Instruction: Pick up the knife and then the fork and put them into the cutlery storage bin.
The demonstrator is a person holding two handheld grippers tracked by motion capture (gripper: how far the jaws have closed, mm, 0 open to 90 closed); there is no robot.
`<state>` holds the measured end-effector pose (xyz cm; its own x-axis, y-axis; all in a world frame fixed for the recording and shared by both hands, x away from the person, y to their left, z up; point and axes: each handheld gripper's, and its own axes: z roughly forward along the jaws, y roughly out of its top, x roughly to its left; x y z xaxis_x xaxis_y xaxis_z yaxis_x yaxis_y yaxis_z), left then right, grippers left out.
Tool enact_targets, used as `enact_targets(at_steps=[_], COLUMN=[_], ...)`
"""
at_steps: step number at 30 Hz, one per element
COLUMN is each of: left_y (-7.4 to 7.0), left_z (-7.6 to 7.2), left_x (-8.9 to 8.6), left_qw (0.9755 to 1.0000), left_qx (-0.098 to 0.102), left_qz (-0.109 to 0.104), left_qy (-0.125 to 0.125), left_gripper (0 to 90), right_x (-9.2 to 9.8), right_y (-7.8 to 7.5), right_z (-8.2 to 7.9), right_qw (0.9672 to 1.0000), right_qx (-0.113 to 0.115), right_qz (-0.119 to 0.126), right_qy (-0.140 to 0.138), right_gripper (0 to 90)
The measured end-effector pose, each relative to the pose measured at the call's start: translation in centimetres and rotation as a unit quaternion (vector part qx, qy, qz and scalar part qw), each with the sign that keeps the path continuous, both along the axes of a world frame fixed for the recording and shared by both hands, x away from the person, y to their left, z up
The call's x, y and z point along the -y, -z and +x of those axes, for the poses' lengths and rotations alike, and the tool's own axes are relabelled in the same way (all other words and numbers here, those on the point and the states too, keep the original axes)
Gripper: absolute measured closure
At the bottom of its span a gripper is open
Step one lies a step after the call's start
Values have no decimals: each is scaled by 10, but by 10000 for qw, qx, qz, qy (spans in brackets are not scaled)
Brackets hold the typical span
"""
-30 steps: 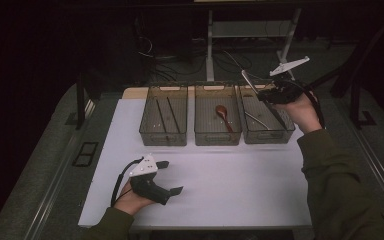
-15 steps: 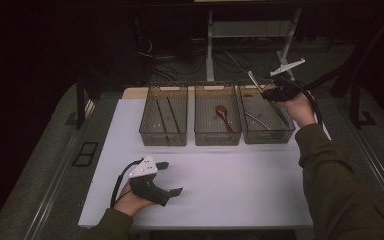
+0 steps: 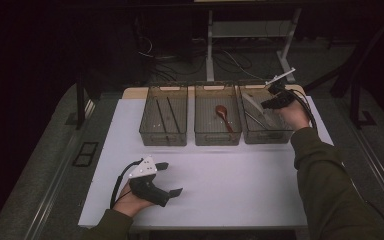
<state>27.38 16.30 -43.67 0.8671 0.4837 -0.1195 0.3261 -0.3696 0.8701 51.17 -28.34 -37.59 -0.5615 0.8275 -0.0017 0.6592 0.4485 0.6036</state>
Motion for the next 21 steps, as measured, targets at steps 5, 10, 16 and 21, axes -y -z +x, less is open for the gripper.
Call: enact_targets(at_steps=[5, 10, 16, 21], left_y=[0, 0, 0, 0], left_z=[0, -1, 0, 0], left_x=[0, 0, 0, 0], left_qw=[10000, 10000, 10000, 10000], left_qx=[3, 1, 7, 6], left_qz=[3, 7, 5, 9], left_qy=[-1, -12, -12, -17], left_gripper=[0, 0, 0, 0], right_x=[2, 7, 14, 20], right_y=[-2, -5, -7, -11], right_z=[-4, -13, -29, -45], right_qw=[10000, 9991, 9971, 9939], right_qx=[-40, 143, 352, 488], right_qz=[62, 384, 671, 987], right_qy=[-48, -54, -22, -95], right_gripper=[769, 632, 509, 443])
